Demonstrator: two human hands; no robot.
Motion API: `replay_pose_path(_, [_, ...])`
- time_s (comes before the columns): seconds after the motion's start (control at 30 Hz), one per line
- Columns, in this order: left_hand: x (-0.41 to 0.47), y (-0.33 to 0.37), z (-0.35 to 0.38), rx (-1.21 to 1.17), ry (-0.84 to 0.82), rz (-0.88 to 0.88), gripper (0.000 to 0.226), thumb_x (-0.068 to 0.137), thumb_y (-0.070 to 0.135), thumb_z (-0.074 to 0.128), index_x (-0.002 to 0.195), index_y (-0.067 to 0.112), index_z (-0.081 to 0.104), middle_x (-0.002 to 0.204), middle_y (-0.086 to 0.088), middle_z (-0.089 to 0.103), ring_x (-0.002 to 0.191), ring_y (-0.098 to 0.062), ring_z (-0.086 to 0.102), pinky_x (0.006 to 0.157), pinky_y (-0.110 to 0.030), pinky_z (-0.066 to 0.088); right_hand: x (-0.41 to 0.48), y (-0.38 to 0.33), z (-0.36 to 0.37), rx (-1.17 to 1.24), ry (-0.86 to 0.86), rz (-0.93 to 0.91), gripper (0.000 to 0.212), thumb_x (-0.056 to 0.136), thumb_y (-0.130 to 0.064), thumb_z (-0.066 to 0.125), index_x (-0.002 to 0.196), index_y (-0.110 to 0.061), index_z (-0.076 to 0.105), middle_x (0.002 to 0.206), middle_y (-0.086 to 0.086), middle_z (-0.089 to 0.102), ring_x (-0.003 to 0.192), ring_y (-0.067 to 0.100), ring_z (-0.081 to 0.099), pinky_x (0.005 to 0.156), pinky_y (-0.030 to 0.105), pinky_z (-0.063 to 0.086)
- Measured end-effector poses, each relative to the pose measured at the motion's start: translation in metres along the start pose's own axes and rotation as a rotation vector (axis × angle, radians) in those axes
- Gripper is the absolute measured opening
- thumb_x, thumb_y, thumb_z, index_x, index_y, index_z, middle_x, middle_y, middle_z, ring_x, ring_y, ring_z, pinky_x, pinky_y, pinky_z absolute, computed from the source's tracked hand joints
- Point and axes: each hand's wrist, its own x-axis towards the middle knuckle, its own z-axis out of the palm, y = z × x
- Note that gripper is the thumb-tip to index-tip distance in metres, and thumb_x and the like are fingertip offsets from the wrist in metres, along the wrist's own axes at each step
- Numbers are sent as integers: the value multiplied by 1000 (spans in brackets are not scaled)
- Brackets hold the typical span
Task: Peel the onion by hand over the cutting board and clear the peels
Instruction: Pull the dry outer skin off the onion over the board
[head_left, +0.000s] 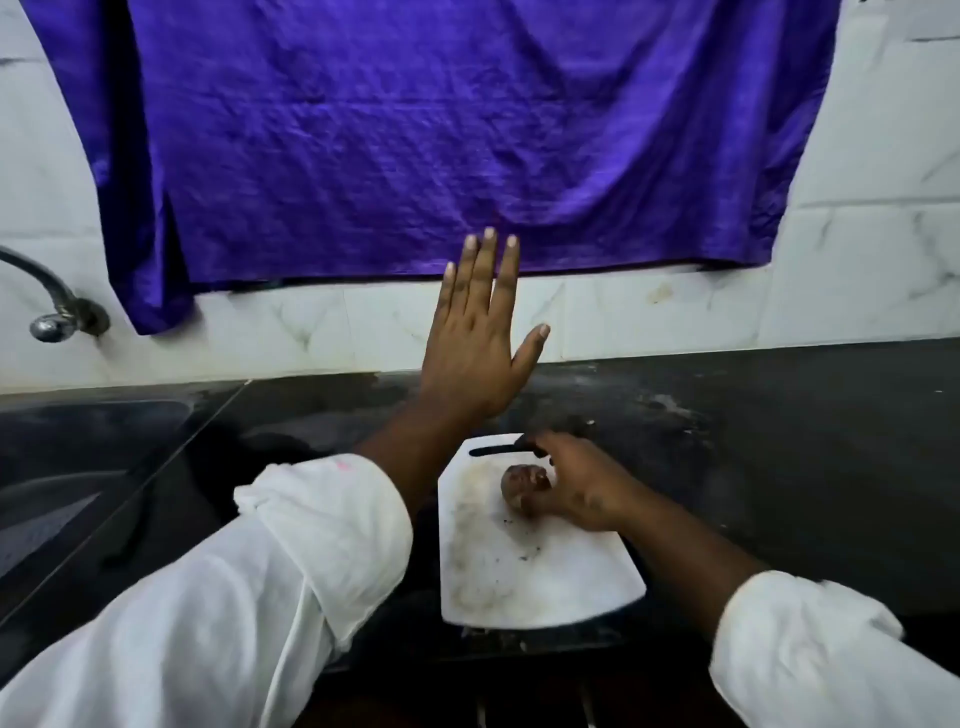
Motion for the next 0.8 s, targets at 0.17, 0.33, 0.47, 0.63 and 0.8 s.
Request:
replay_pose_path(0.17, [-48,5,9,-46,-153,59,81,105,53,41,167,23,-2,176,-7,-7,163,-24,-11,132,-41,-4,-1,4,29,-53,41,10,75,67,-47,84,133,-39,51,121,-3,70,110,23,67,93,40,55])
replay_pose_path(0.33, [-73,7,33,-336,-319,-81,45,106,50,46,145,29,54,145,2,59,132,-20,56,108,-37,48,0,16,33,352,286,-39,66,68,-15,90,125,-29,59,121,-1,53,105,18,63,89,39,58])
replay_pose_path(0.47, [-95,12,44,-630,-309,-248,32,99,50,59,123,32,70,113,13,74,101,-4,67,90,-37,58,4,21,35,629,383,-94,64,61,2,91,115,-24,67,121,1,53,105,18,67,79,31,63])
replay_pose_path(0.63, [-120,12,54,-774,-130,-360,24,92,35,77,116,29,74,106,16,73,98,-3,70,82,-35,61,7,24,48,665,465,-142,57,61,-21,91,110,-34,66,120,-10,56,102,12,69,85,36,62])
replay_pose_path(0.8, [-125,10,57,-689,10,-290,9,89,17,79,94,21,72,94,13,69,91,-7,68,75,-33,58,3,26,44,655,416,-142,62,62,-30,95,114,-38,61,112,-7,70,98,14,72,81,41,63])
